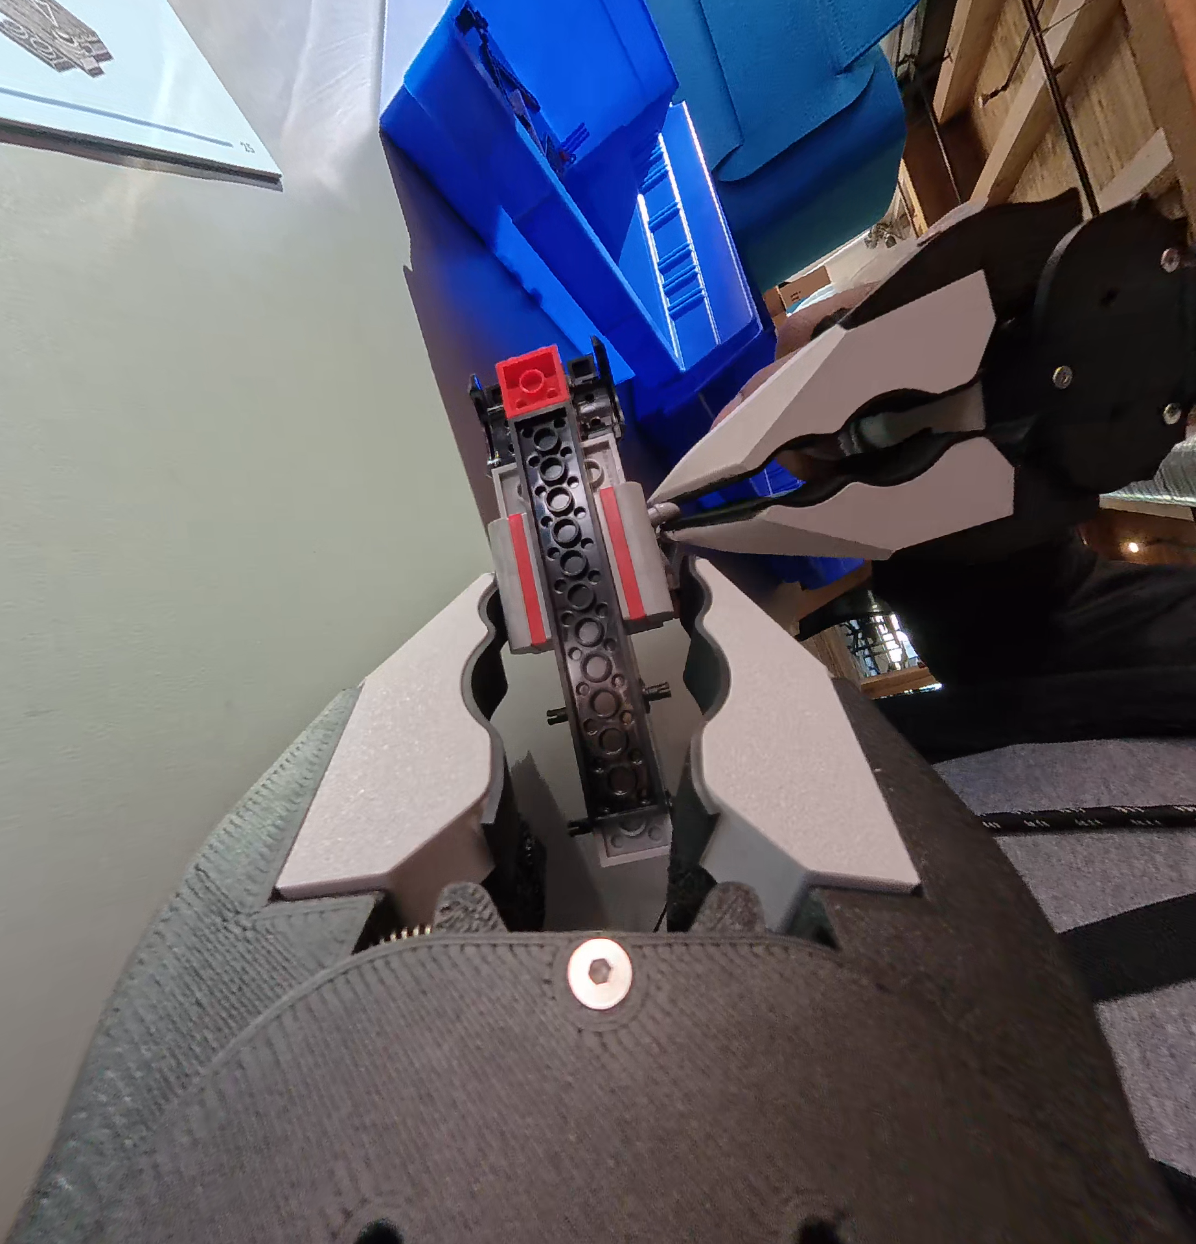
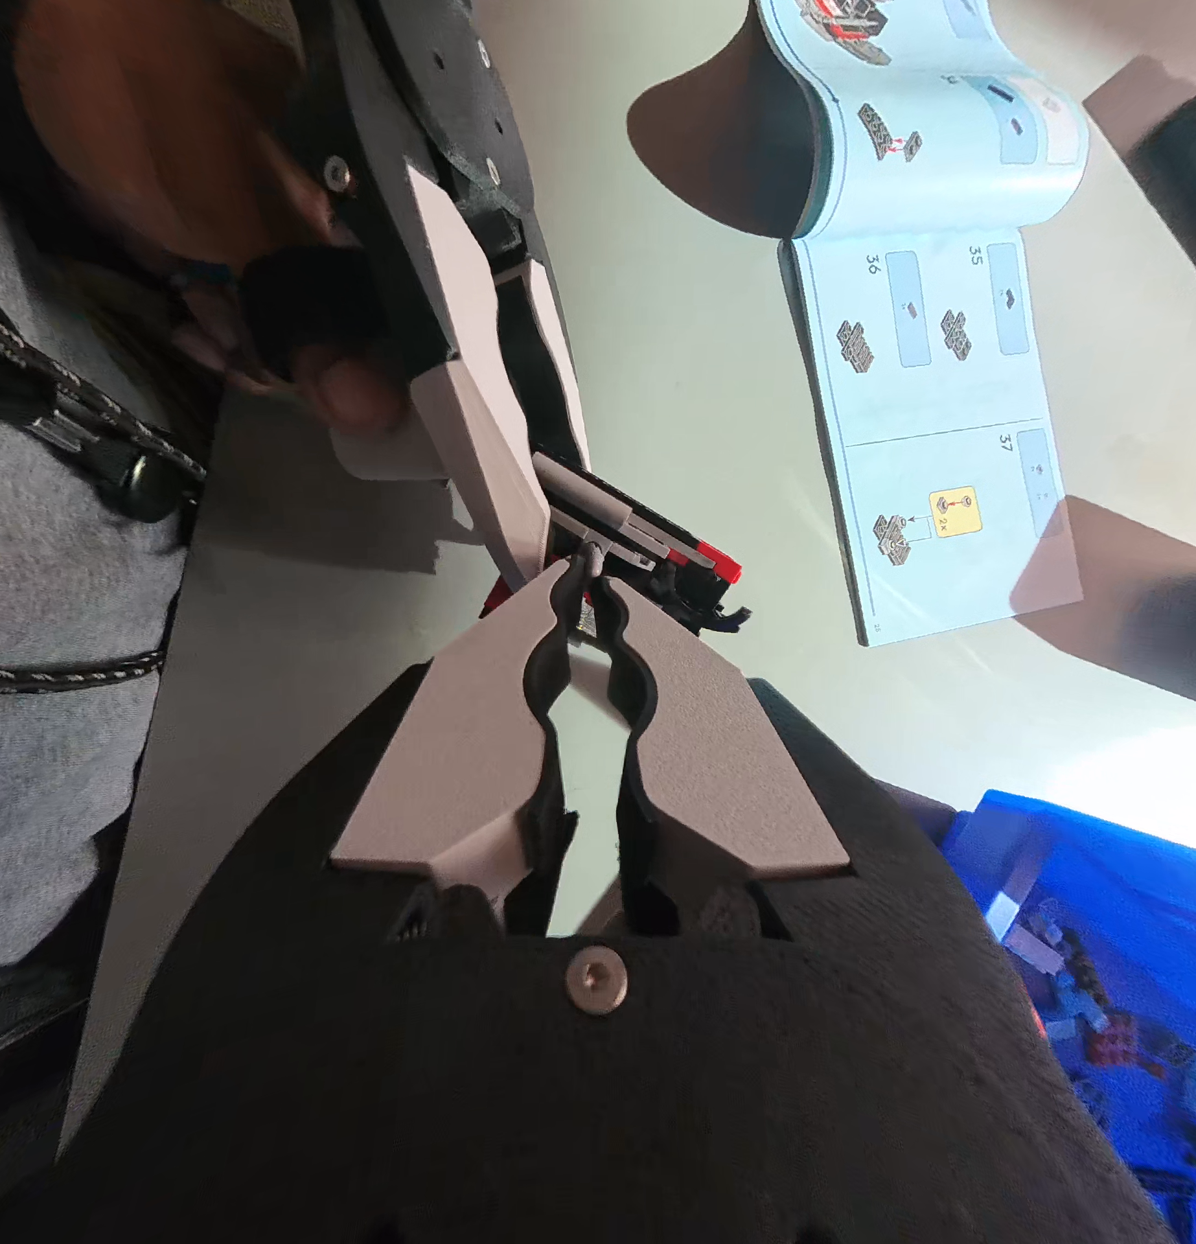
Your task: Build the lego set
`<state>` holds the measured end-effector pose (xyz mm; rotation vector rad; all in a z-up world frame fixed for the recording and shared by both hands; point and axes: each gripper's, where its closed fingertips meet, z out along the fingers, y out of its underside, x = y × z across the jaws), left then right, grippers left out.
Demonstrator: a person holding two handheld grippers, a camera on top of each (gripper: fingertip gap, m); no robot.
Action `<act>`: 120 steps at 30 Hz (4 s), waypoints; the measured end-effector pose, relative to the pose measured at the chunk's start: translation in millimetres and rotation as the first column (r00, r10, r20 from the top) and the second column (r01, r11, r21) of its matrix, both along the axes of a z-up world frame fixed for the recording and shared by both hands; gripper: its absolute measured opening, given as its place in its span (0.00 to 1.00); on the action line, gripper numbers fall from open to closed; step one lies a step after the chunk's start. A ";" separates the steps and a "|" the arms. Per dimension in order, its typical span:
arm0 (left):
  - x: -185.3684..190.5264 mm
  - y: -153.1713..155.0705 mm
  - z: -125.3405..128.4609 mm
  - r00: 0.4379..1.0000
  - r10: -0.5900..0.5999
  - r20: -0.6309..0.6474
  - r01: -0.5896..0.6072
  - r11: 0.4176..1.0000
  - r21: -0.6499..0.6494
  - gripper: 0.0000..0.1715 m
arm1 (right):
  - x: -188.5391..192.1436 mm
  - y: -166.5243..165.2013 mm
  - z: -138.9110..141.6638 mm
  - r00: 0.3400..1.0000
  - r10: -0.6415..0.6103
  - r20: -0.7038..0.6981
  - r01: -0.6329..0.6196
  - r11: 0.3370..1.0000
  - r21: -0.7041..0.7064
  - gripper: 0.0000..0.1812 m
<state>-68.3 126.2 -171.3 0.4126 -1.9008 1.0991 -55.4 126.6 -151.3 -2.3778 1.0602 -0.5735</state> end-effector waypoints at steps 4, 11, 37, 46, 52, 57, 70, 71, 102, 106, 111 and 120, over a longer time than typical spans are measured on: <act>2.4 -0.4 0.0 0.998 0.010 0.065 -0.010 1.000 -0.002 0.29 | 1.2 0.0 0.9 1.000 -0.020 -0.015 0.020 1.000 0.009 0.02; 6.1 0.5 -1.6 0.990 0.019 0.141 -0.020 1.000 0.005 0.30 | 3.5 1.3 0.5 0.993 -0.100 -0.055 0.105 0.991 0.088 0.02; -3.9 1.7 0.4 0.983 -0.057 0.174 0.049 0.998 0.051 0.30 | -5.0 8.9 6.8 0.965 0.259 -0.036 -0.262 0.953 -0.154 0.00; -11.3 4.4 12.8 0.993 -0.105 0.055 0.105 0.994 0.004 0.30 | -11.8 11.3 17.9 0.936 0.352 -0.020 -0.353 0.932 -0.087 0.00; -13.3 5.2 16.1 0.992 -0.122 0.020 0.122 0.993 -0.004 0.30 | -13.5 10.0 21.4 0.921 0.389 -0.023 -0.389 0.916 -0.101 0.00; -11.4 5.6 15.0 0.994 -0.105 -0.018 0.105 0.994 0.000 0.30 | -11.7 9.3 19.5 0.944 0.330 -0.013 -0.330 0.941 -0.078 0.00; -9.9 6.6 12.1 0.996 -0.082 -0.024 0.082 0.997 0.012 0.30 | -6.5 7.2 18.3 0.988 0.138 0.064 -0.138 0.990 -0.010 0.01; -9.5 6.7 12.1 0.996 -0.079 -0.029 0.079 0.997 0.012 0.30 | -6.3 7.5 18.2 0.988 0.132 0.075 -0.132 0.991 -0.009 0.01; -7.3 8.3 11.5 0.995 -0.051 -0.081 0.052 0.999 0.010 0.30 | 0.7 7.7 17.8 0.972 -0.197 0.126 0.159 0.953 0.259 0.02; -7.1 8.5 11.6 0.996 -0.050 -0.072 0.051 0.999 0.009 0.30 | 0.1 8.2 17.5 0.970 -0.218 0.104 0.181 0.940 0.288 0.02; -7.4 8.9 10.5 0.997 -0.050 -0.058 0.051 0.999 0.012 0.30 | -0.1 9.0 16.6 0.969 -0.228 0.093 0.191 0.935 0.300 0.02; -6.2 9.3 9.5 0.998 -0.046 -0.053 0.047 0.999 0.017 0.30 | -2.5 11.4 13.2 0.976 -0.178 0.129 0.143 0.961 0.238 0.03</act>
